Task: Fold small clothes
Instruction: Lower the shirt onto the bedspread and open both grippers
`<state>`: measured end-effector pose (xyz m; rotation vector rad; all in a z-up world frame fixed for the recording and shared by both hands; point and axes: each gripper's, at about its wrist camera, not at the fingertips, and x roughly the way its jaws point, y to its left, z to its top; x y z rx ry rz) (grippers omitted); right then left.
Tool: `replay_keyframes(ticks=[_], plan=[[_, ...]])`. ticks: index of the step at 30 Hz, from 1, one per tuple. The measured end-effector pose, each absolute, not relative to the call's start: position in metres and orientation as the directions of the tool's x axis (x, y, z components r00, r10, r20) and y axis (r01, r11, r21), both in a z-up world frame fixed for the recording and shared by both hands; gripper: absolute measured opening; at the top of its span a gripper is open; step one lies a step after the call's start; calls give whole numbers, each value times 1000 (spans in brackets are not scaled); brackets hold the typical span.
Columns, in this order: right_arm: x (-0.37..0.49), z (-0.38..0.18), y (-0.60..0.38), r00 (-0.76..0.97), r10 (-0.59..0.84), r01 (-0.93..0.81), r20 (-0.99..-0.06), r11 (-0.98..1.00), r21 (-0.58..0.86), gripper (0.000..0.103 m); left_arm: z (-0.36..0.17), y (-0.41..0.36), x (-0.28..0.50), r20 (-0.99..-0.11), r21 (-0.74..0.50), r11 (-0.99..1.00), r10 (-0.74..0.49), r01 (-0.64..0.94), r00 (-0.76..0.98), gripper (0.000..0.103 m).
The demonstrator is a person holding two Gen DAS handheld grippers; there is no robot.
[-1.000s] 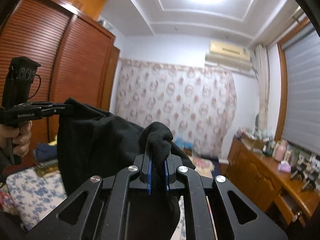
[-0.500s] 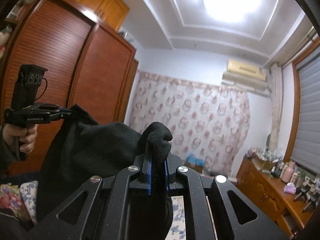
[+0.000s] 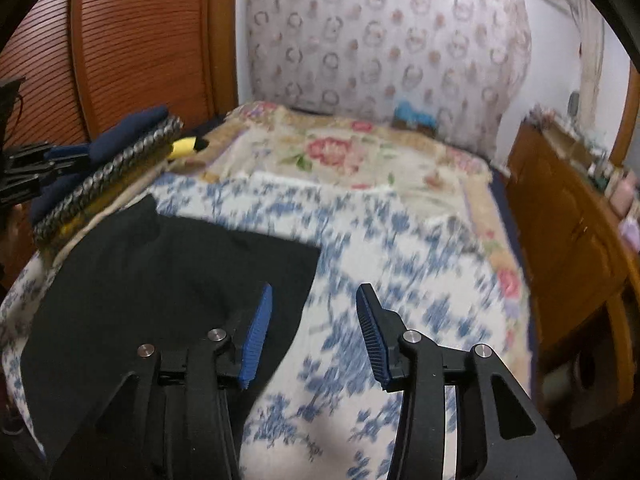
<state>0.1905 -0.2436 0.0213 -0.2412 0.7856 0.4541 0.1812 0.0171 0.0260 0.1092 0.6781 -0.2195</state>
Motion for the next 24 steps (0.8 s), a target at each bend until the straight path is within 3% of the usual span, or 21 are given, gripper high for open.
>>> replay_keyframes(ticks=[1, 13, 22, 24], plan=[[184, 18, -246, 616, 306, -478, -726, 878, -35, 44, 26, 14, 173, -635, 22, 969, -176, 245, 753, 38], [83, -9, -244, 551, 414, -549, -724, 834, 59, 44, -13, -5, 54, -684, -121, 927, -336, 354, 648, 40], [45, -17, -231, 534, 419, -592, -734, 805, 29, 44, -43, -14, 10, -721, -195, 904, -395, 380, 570, 46], [40, -16, -227, 528, 425, -603, -735, 797, 27, 49, -47, -14, 5, -727, -195, 905, -393, 379, 563, 46]])
